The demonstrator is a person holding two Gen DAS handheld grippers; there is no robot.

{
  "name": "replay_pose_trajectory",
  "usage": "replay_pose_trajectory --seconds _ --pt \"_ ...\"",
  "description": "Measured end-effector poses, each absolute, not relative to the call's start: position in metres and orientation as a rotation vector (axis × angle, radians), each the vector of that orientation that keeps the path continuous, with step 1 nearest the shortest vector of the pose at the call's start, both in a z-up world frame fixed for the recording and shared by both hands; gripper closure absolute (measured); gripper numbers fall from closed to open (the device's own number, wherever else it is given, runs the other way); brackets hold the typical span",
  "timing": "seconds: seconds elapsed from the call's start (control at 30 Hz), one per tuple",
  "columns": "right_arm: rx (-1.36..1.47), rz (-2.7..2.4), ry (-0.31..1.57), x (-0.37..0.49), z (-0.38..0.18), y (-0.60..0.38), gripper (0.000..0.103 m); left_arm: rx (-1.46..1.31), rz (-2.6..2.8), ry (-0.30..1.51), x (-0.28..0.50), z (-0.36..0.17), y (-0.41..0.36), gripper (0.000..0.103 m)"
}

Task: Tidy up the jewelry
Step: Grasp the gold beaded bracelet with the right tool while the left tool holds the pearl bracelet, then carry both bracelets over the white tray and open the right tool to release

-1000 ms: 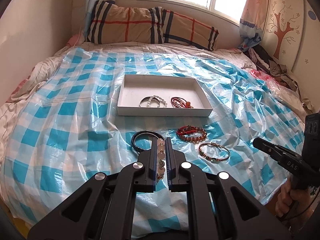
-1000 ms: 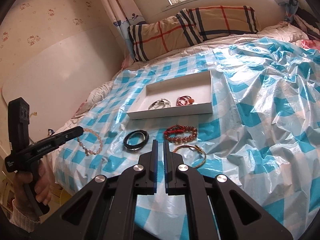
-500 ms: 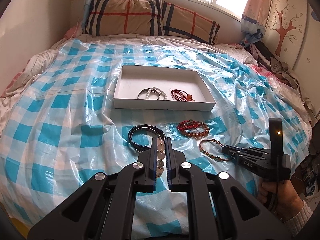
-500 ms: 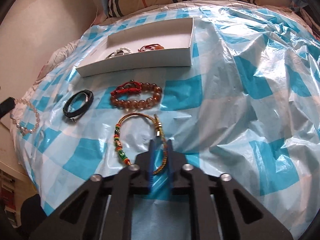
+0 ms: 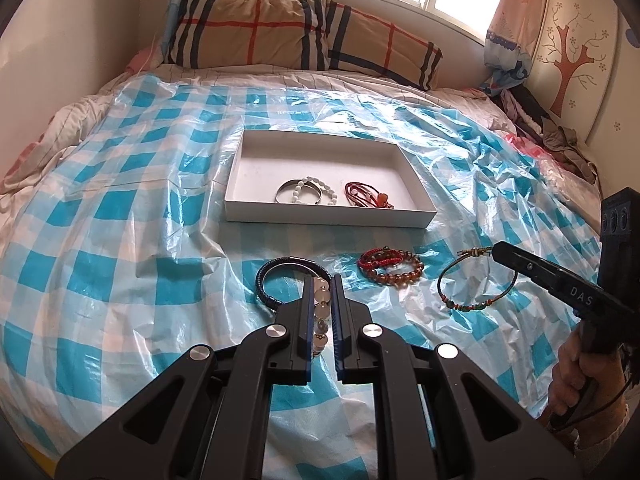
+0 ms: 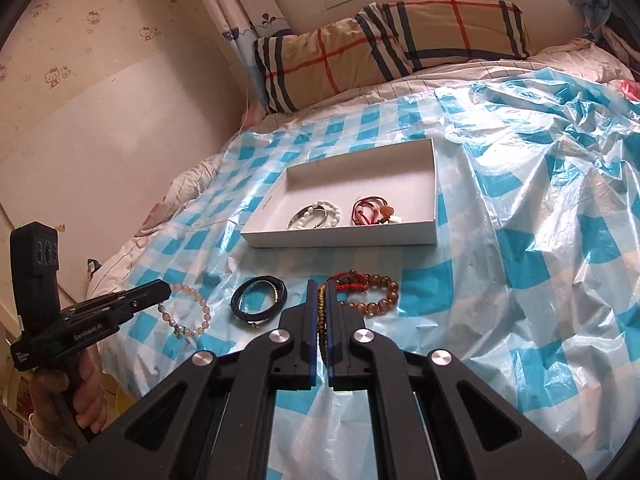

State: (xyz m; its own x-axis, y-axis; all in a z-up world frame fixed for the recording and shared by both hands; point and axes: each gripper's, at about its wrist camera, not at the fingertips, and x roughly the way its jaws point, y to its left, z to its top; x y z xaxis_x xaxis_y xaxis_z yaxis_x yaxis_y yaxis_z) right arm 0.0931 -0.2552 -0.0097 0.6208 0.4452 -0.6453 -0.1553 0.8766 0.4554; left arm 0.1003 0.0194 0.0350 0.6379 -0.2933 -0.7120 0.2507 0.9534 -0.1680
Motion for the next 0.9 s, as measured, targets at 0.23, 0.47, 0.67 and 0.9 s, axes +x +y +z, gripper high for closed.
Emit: replay_pose_trajectory --seconds 0.23,0.47,0.67,0.9 --pt "0.390 0.378 0.802 0.110 -0.004 -0.251 0.099 -0.033 -0.322 0.809 0.114 0.035 0.005 0.096" --pt "0.387 0.399 0.764 0.134 0.001 -0.244 0.099 -0.012 -0.342 0.792 0.134 0.036 -0.012 0.096" --pt "0.381 0.414 0.728 0.160 0.005 -0.240 0.099 0.005 -0.356 0.771 0.159 0.037 -0.025 0.096" --pt "0.374 0.411 0.692 0.193 0.005 -0.239 0.099 0.010 -0.361 0.745 0.198 0.042 -0.037 0.096"
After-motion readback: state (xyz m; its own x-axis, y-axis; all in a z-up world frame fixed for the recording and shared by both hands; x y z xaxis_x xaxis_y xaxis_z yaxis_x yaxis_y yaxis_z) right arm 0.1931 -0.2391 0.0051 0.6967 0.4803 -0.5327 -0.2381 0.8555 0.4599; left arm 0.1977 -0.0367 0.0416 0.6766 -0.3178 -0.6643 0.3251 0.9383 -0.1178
